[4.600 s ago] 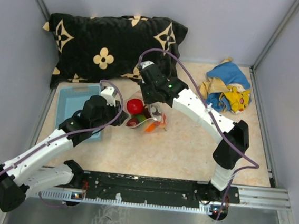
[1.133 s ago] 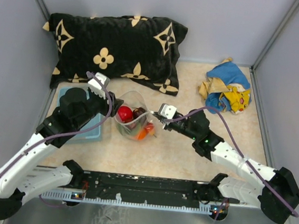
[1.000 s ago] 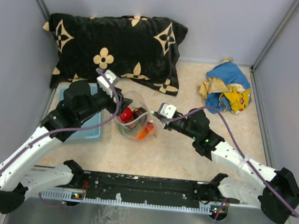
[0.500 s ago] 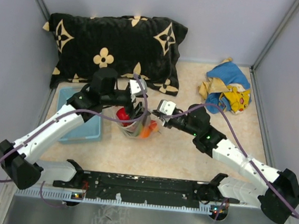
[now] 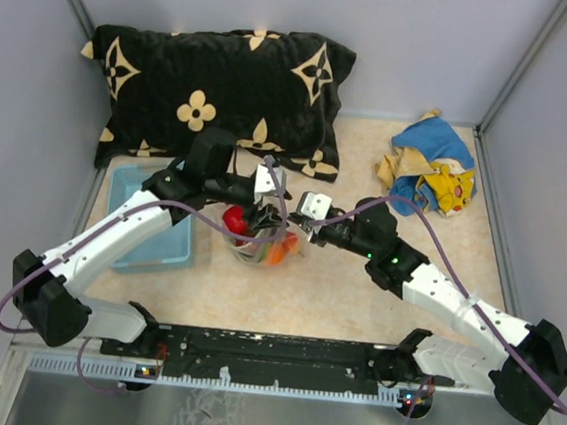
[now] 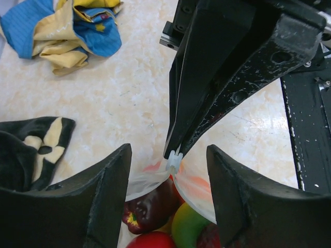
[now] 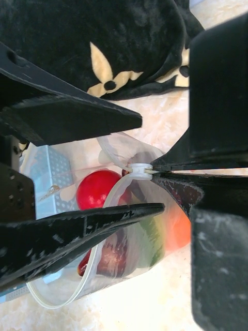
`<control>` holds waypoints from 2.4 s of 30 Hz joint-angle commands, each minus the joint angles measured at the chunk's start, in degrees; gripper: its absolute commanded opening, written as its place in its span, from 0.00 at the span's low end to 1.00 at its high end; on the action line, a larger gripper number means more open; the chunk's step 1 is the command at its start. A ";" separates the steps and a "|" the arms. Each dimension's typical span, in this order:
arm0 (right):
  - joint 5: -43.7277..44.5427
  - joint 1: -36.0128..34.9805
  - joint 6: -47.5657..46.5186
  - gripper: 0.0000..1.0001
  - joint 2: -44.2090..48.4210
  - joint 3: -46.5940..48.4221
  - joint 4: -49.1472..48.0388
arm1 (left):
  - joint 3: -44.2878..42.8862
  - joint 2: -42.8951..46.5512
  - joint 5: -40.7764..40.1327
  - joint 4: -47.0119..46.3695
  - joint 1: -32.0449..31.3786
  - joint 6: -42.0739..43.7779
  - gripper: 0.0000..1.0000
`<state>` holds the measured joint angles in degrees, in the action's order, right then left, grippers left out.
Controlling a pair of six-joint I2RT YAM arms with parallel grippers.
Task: Place the food in the zip-top bag and seal the zipper
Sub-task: Zip the zipper food storage bag at the center of the board.
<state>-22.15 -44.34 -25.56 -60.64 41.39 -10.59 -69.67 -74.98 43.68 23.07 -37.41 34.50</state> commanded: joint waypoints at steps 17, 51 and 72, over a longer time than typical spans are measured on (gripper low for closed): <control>0.88 0.48 0.20 0.00 1.56 3.26 -1.13 | 0.91 0.24 0.36 2.77 -0.08 5.07 0.00; -7.72 1.79 1.84 0.49 2.74 0.93 -0.82 | 6.04 6.62 -4.61 -0.04 -0.08 2.87 0.00; -2.36 1.86 2.07 0.00 -1.29 3.05 -3.83 | 6.38 7.49 -5.21 -0.04 -0.04 2.35 0.01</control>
<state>-27.90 -42.94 -23.35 -65.14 42.57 -12.71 -63.37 -69.49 38.48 23.51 -37.74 37.28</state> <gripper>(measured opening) 0.007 0.029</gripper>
